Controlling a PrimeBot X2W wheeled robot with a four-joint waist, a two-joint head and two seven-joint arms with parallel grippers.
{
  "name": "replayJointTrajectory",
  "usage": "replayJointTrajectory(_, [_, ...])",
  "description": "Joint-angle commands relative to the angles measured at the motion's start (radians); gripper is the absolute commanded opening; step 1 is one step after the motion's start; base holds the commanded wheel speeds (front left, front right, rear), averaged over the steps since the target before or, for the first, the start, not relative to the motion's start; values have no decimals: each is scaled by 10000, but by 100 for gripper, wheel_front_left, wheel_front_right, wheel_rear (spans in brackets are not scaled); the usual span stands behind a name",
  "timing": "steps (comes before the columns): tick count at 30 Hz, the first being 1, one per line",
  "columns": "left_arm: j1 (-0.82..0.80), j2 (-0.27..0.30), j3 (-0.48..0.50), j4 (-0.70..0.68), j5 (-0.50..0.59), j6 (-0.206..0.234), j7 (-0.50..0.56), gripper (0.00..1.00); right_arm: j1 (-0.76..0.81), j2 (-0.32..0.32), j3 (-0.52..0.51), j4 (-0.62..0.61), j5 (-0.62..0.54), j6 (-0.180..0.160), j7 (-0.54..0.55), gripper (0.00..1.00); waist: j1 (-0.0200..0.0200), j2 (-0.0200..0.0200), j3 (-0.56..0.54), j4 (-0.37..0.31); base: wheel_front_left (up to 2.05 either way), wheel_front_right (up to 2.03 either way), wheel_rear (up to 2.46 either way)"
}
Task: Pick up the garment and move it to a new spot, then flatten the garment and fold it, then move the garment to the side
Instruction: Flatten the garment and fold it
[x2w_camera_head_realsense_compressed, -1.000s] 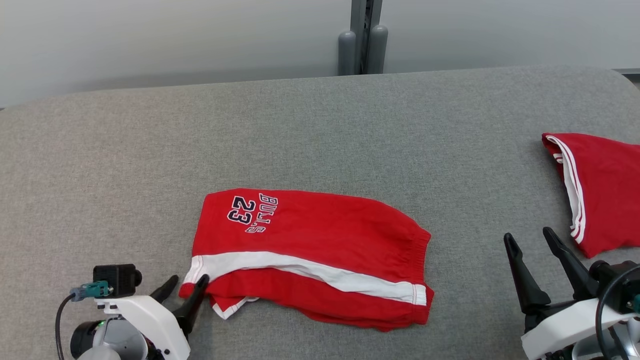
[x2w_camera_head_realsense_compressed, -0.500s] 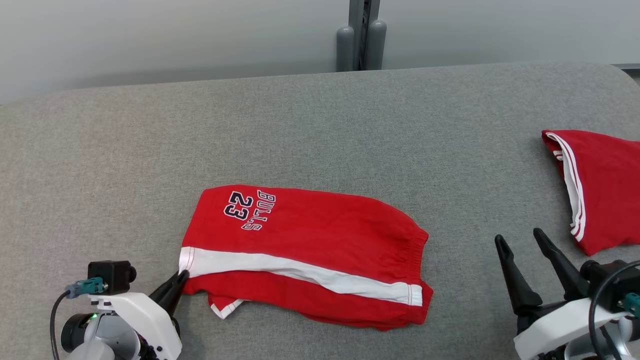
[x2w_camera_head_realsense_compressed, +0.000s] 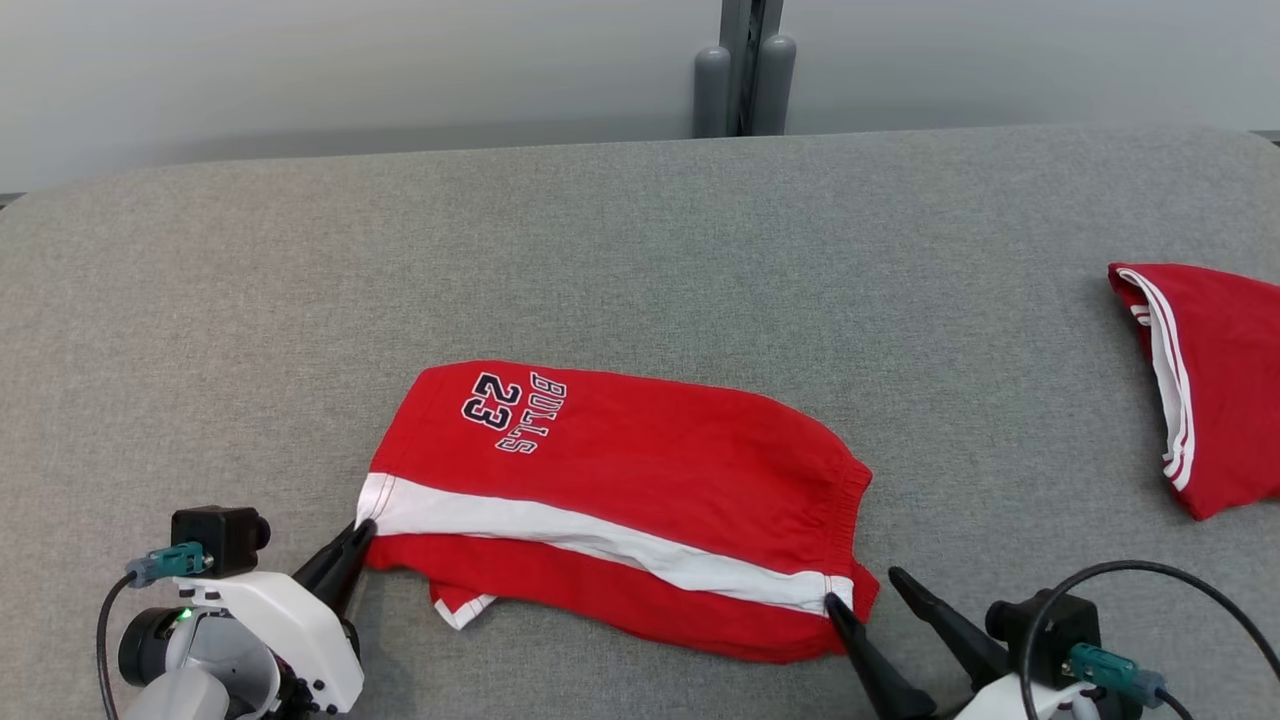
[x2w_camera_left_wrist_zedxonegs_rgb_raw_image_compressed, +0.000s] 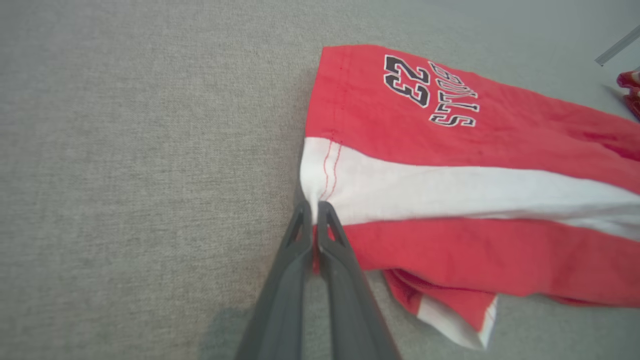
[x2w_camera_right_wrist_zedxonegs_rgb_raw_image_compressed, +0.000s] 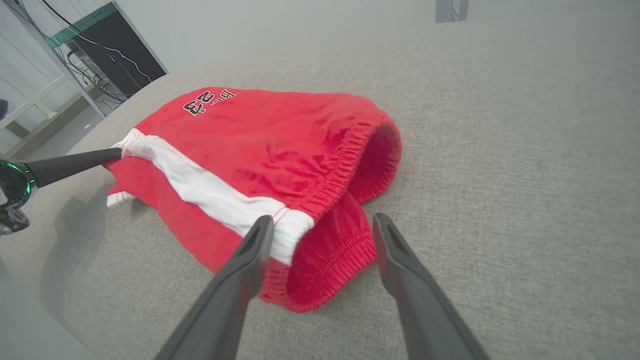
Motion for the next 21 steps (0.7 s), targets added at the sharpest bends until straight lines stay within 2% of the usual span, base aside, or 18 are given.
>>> replayJointTrajectory(1, [-165,90,2,-31,78,55,-58,0,-107,-58,128,65,127,3,-75,100,0,-1,19,20,0,0,0])
replayJointTrajectory(9, [-186,99,-22,-97,84,99,-131,0,-411,-109,942,472,667,3,-175,100,0,-1,96,95,0,0,0])
replayJointTrajectory(10, [-204,94,-18,-113,92,100,-168,0,-480,-107,1000,517,728,3,-213,57,0,-1,104,107,0,0,0])
replayJointTrajectory(11, [-218,88,3,-134,108,121,-236,0,-546,-119,1023,536,750,3,-302,34,0,-1,107,122,0,0,0])
replayJointTrajectory(12, [-227,86,16,-158,109,146,-307,0,-575,-122,1039,574,814,3,-350,0,0,-1,108,134,0,0,0])
replayJointTrajectory(21, [-331,251,139,-1364,558,458,-1118,0,-1343,-566,618,-23,722,3,-1039,0,0,-1,-76,218,0,0,0])
